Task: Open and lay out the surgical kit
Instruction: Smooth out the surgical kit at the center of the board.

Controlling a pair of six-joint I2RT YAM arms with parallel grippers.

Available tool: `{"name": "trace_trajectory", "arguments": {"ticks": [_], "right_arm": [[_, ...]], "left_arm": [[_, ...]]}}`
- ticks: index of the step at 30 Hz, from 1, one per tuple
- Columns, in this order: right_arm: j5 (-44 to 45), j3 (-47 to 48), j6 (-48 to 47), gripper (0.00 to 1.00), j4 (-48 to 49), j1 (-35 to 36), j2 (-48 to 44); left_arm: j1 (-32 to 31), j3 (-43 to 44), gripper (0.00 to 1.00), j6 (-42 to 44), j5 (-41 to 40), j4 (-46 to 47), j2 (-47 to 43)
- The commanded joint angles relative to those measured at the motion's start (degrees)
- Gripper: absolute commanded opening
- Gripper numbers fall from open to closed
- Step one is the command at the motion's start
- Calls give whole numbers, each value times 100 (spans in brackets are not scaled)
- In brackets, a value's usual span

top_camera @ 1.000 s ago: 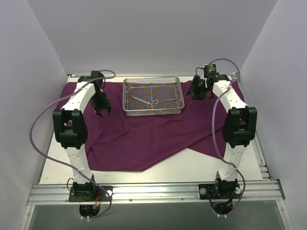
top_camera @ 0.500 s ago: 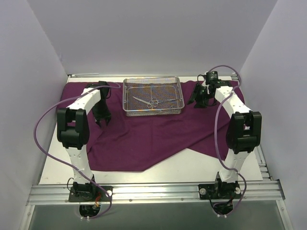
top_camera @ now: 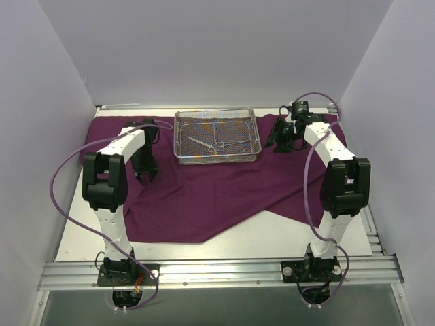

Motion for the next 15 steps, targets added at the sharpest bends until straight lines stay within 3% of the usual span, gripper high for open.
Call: {"name": "trace_trajectory", "arguments": {"ticks": [1, 6, 15], "right_arm": [[-105, -48, -74, 45, 3, -16, -190], [-149, -48, -73, 45, 38, -16, -164], [-184, -48, -100, 45, 12, -16, -129]], "left_arm": [[1, -162, 46, -22, -106, -27, 93], [36, -276, 45, -31, -88, 0, 181], [80, -417, 25, -39, -132, 88, 33]]}}
